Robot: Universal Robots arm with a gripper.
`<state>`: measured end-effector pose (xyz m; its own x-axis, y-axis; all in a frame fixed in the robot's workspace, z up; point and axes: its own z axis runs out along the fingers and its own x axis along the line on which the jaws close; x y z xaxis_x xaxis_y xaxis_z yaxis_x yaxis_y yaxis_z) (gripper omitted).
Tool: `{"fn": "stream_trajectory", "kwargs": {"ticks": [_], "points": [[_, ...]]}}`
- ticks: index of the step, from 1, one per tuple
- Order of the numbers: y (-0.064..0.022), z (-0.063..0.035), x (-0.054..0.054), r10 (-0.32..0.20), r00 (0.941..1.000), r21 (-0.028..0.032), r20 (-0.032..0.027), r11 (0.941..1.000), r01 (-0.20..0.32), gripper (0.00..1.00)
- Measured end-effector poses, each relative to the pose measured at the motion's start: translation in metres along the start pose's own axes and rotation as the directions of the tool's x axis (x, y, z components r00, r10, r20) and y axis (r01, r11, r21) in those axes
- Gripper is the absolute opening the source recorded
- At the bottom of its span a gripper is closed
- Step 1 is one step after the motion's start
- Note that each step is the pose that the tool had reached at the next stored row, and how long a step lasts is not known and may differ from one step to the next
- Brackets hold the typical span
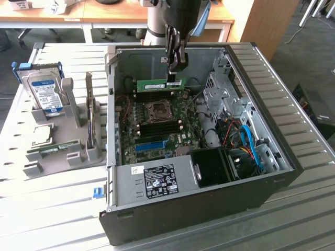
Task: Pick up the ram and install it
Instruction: 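Pick up the ram and move it above insertion slot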
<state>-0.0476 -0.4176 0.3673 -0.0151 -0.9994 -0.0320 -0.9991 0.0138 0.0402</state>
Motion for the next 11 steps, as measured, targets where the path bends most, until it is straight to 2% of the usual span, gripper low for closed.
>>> {"fn": "stream_trajectory", "kwargs": {"ticks": [11], "points": [[0.0000,0.0001,0.0000,0.000,1.0000,-0.0001,0.0000,1.0000,0.000,0.11]]}}
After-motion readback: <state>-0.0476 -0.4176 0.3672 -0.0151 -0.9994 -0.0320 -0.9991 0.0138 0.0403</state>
